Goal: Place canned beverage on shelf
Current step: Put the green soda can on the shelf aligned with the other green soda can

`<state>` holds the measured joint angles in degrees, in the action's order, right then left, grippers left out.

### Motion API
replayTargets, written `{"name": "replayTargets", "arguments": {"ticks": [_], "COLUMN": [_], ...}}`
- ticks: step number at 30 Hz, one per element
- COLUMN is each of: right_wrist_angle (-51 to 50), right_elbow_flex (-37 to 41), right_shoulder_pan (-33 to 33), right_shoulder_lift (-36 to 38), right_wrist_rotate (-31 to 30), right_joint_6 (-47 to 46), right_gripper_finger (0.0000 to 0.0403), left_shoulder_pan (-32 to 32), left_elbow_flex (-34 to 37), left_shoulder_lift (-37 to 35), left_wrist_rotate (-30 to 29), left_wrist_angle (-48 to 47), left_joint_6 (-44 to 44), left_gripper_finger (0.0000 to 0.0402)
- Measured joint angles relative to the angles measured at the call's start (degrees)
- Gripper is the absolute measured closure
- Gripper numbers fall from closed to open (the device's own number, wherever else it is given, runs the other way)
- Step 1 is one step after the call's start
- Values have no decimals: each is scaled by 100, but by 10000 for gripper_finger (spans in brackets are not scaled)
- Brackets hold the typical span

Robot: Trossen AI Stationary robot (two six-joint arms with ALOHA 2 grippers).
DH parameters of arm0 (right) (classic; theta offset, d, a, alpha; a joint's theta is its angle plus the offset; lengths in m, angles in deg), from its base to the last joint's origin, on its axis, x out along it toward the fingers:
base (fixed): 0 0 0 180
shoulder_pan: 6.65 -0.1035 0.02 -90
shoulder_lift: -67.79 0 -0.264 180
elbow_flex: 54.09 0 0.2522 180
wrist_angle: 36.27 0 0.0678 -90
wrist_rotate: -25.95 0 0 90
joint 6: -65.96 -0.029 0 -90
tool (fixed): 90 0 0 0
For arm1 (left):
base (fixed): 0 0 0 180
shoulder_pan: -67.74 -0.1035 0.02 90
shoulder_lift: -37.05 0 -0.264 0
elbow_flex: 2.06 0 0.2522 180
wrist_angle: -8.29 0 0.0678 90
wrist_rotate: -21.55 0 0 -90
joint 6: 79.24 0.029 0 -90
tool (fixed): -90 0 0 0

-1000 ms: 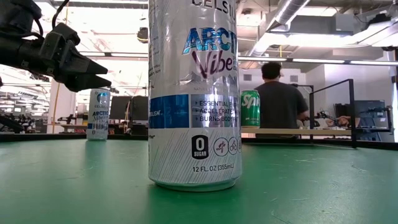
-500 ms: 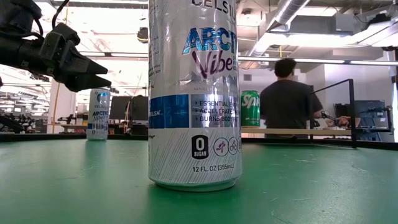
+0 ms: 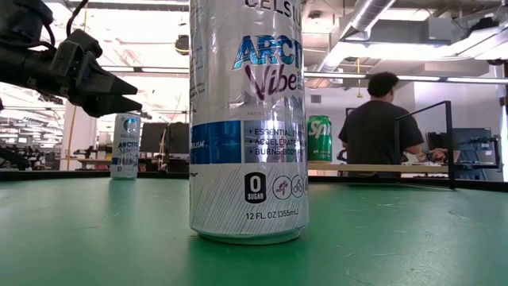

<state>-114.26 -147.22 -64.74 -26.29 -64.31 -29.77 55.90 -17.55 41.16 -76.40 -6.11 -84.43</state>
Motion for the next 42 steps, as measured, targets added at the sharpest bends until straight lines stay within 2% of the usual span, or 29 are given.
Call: {"name": "replayTargets", "arguments": {"ticks": [19,29,36,42], "right_wrist_angle": [-40,-206,-910,-2092], "right_elbow_flex": [2,-5,-391,-1218], "right_shoulder_pan": [-26,-29,306,1055], "right_shoulder_lift": [-574,-547,-556,-549], "right_wrist_rotate": [293,294,-13,-450], "right_joint_6": [-26,180,1046,2498], "right_gripper_finger": [14,70,73,73], "left_shoulder_pan": [0,0,0,0], "left_elbow_flex": [0,0,0,0], "left_shoulder_lift": [0,-1,-2,-2], "left_wrist_rotate": [0,0,0,0], "left_wrist_angle": [0,0,2,0], "left_joint_6": [0,0,0,0], "left_gripper_finger": [20,20,20,20]}}
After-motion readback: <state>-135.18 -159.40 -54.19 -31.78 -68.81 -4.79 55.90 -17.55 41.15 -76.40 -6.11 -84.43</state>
